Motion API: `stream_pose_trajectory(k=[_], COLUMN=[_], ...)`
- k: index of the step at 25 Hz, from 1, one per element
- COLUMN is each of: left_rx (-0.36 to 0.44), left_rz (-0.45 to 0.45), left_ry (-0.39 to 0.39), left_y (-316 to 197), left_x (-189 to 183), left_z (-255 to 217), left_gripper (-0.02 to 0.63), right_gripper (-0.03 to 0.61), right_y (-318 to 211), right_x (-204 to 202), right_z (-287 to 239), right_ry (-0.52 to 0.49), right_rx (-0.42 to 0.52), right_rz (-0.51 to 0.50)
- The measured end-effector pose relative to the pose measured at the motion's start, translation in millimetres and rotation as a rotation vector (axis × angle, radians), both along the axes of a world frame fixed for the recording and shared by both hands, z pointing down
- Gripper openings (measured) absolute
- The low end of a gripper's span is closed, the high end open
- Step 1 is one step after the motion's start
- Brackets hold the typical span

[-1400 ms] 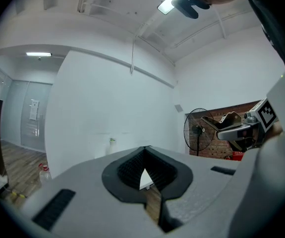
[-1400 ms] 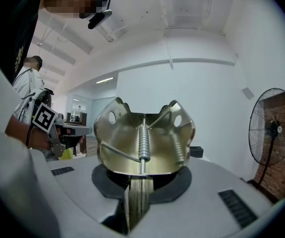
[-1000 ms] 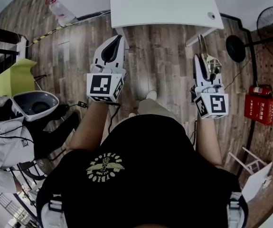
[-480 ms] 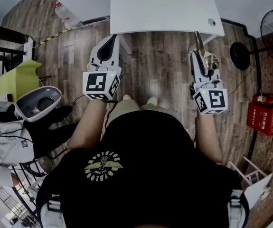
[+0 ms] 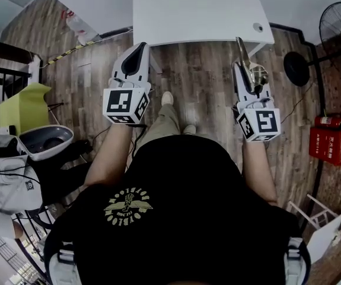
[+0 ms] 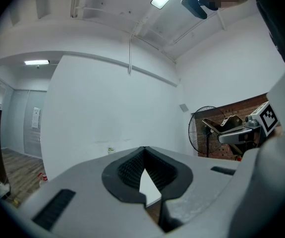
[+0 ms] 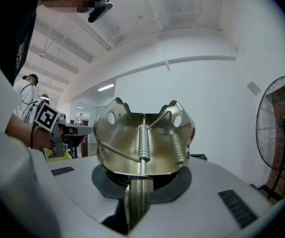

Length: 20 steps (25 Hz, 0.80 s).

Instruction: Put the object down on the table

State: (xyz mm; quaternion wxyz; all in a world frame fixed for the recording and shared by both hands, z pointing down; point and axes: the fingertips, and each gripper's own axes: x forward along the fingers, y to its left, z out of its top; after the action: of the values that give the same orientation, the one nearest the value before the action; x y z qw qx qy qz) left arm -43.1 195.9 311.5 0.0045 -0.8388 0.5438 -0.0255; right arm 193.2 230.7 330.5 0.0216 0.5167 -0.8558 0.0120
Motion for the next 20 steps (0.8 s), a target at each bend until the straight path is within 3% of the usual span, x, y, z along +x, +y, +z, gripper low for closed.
stream_pose_trajectory(k=[11, 20], left_rx=[-0.037, -0.063], left_rz=[0.080, 0.121], left_ry=[0.002, -0.002], left_y=[-16.7, -52.5], left_x=[21.2, 24.7], left_z=[22.8, 33.0], left_gripper=[0.006, 0.006], right_gripper=[0.058, 0.058], right_y=[2.4, -29.9], right_x=[1.5, -1.2], right_z=[15.0, 19.9], right_ry=[0.013, 0.014], right_rx=[-0.039, -0.060], right_rz=[0.033, 0.058])
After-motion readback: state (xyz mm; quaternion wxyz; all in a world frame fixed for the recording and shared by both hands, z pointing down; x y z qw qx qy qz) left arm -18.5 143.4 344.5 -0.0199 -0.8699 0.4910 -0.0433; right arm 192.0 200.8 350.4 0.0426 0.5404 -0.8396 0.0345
